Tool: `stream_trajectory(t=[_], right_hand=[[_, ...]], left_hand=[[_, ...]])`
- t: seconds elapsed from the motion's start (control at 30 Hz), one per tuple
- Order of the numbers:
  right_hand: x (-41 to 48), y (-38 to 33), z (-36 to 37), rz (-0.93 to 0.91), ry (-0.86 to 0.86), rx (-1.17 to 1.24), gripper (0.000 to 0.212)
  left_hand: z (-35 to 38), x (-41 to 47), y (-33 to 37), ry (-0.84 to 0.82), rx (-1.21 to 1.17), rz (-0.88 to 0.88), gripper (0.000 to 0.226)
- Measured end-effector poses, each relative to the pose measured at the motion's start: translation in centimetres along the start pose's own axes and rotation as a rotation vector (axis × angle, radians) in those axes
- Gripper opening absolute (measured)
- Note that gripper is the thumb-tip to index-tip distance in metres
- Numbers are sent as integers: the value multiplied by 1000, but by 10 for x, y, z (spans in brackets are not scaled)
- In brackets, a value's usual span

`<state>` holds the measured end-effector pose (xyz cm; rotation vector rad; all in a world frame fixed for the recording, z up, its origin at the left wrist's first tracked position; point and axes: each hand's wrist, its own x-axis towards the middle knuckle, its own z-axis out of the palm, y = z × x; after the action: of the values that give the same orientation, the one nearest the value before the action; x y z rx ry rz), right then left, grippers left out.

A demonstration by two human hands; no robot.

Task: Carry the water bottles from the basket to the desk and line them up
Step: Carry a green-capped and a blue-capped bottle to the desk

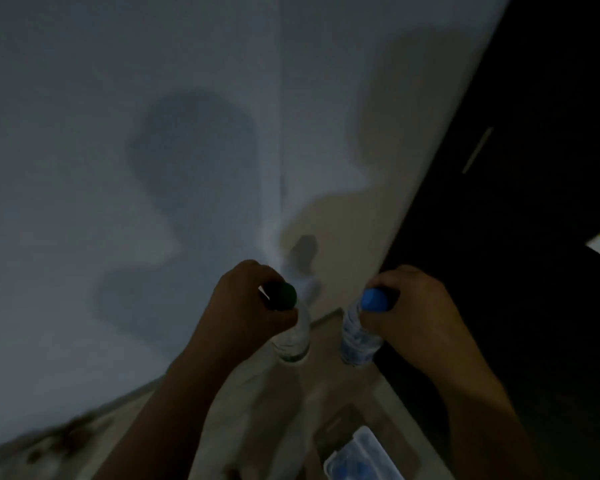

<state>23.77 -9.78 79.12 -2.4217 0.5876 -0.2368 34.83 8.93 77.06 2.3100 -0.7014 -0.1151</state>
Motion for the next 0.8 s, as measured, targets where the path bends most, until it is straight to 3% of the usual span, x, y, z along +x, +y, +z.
stream_trajectory(t=[0.23,0.4,0.57,0.8], right_hand=[[27,-53,34,-301,-225,-33,6],[21,-103,72,-486,-328,-59,11],[-14,-177,116,-679,-474,-38,13],[-104,-254,162,-903,-648,27,13]], left_hand=[[-46,-48,-30,222,17,-216,26],[-78,-95,-54,349,75,-339,23],[-123,-178,-76,580,95,-535,22],[-167,-305,-88,772,139,-757,21]])
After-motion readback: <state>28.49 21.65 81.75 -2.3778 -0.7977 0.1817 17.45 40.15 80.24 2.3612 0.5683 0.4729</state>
